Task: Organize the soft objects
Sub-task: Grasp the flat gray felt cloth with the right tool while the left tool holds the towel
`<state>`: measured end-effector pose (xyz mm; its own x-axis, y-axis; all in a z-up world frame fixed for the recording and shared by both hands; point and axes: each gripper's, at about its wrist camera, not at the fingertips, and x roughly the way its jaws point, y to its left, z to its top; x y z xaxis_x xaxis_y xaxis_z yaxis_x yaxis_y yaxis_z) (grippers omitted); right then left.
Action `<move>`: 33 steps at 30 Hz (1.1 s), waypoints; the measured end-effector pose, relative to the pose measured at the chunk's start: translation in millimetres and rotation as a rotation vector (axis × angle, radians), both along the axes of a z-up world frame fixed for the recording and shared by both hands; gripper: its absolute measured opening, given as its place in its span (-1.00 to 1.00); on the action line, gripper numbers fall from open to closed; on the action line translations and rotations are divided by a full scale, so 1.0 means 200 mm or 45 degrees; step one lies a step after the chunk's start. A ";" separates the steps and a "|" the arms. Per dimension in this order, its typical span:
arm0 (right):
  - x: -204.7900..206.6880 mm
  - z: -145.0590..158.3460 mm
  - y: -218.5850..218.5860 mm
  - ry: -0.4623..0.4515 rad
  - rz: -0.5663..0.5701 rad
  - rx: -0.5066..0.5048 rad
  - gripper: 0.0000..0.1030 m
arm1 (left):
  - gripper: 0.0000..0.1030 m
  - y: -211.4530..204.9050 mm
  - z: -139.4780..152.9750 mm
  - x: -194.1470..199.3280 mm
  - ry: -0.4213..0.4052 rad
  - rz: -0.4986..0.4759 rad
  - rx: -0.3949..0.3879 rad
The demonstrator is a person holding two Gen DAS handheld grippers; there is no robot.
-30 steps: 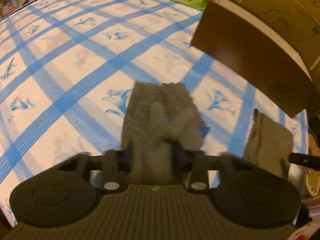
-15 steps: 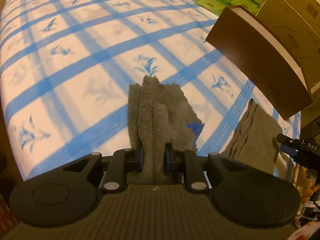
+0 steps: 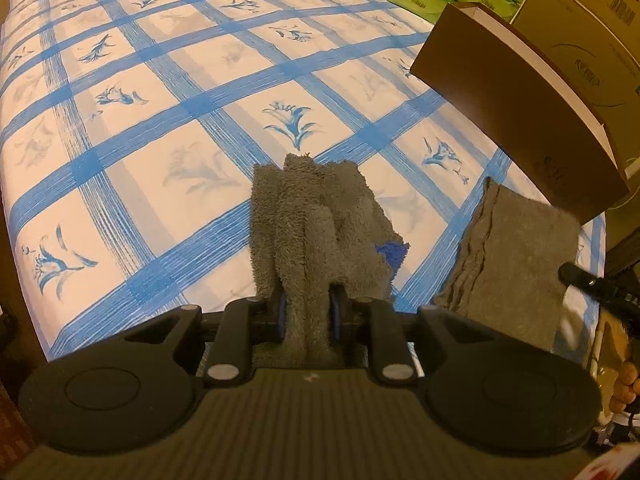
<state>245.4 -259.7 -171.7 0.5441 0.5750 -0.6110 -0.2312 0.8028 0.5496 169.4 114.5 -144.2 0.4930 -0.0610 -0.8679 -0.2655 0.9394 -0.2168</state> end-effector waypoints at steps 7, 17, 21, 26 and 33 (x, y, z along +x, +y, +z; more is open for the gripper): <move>-0.05 0.11 0.18 -0.120 0.223 -0.014 -0.86 | -0.64 0.00 0.00 -0.01 -0.006 -0.005 0.009; 0.01 -0.05 0.20 0.056 0.190 -0.199 -0.51 | -0.62 0.01 -0.01 0.00 -0.007 -0.005 0.002; 0.03 -0.05 0.17 0.088 0.163 -0.116 -0.52 | -0.61 0.01 0.00 0.00 -0.006 -0.007 0.004; 0.05 -0.02 0.25 0.074 0.188 -0.114 -0.52 | -0.57 -0.01 -0.01 0.01 -0.001 -0.013 0.017; 0.08 -0.04 0.31 0.101 0.181 -0.180 -0.53 | -0.43 -0.04 -0.02 0.05 0.011 -0.034 0.045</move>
<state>260.5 -197.7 -179.9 0.4105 0.5479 -0.7289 -0.3080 0.8357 0.4547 178.6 107.4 -148.4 0.4838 -0.0432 -0.8741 -0.2422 0.9532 -0.1812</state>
